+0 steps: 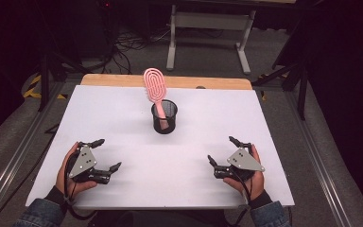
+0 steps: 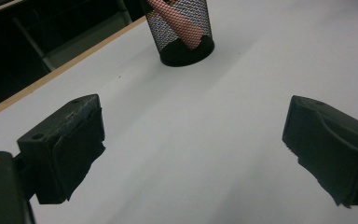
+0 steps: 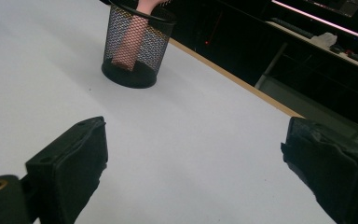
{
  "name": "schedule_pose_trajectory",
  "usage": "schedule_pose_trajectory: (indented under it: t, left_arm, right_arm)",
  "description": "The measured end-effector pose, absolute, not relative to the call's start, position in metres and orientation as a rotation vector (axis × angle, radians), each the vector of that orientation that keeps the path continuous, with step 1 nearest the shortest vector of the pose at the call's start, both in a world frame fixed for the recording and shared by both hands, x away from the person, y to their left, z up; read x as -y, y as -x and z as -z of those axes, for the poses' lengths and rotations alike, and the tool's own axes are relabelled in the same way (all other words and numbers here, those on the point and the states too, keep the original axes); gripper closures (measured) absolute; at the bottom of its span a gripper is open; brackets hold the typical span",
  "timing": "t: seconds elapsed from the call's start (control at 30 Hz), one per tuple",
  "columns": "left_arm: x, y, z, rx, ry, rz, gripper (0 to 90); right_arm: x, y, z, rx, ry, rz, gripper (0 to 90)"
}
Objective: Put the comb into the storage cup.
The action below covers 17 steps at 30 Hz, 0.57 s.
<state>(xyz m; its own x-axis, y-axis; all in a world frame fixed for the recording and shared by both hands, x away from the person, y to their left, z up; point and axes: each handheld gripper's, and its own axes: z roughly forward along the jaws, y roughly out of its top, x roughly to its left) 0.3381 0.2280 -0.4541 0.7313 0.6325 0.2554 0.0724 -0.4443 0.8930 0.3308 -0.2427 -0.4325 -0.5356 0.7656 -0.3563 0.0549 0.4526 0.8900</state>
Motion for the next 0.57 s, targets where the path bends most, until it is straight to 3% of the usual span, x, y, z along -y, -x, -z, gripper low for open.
schedule_pose_trajectory:
  t: [0.57]
  left_arm:
    - [-0.2252, -0.3415, 0.4555, -0.538, -1.964, -0.7, 5.6]
  right_arm:
    - [0.2492, -0.3391, 0.4358, -1.91, -0.745, -1.139, 5.7]
